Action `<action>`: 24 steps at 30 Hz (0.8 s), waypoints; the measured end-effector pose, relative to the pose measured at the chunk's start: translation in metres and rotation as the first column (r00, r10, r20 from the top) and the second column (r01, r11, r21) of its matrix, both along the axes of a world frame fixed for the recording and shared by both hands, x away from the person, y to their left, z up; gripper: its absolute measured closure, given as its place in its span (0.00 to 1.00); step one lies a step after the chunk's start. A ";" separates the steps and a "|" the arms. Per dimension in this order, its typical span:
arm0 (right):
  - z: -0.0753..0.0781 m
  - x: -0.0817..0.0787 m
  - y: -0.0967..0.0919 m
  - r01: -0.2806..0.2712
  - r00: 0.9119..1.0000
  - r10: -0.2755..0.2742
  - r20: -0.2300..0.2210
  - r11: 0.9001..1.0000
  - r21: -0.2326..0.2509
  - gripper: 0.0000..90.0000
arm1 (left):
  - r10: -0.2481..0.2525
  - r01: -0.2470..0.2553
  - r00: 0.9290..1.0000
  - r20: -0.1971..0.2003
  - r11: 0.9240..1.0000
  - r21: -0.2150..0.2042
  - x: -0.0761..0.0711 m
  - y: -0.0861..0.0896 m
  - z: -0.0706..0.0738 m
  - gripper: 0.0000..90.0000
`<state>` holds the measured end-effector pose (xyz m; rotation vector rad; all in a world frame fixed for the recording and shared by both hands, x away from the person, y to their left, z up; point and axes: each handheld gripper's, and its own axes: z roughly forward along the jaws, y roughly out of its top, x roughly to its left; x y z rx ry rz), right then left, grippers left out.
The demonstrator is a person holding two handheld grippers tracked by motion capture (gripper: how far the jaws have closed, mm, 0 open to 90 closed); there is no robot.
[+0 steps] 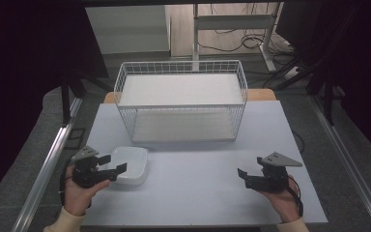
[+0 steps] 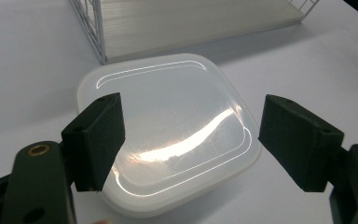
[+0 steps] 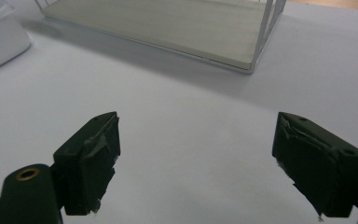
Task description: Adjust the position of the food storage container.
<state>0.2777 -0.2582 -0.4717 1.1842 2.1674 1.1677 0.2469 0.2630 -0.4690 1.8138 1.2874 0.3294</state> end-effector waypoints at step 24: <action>0.016 -0.003 -0.001 -0.024 1.000 0.023 0.006 0.999 0.035 0.23 | -0.010 0.010 1.000 0.008 1.000 -0.017 -0.003 0.005 0.012 0.25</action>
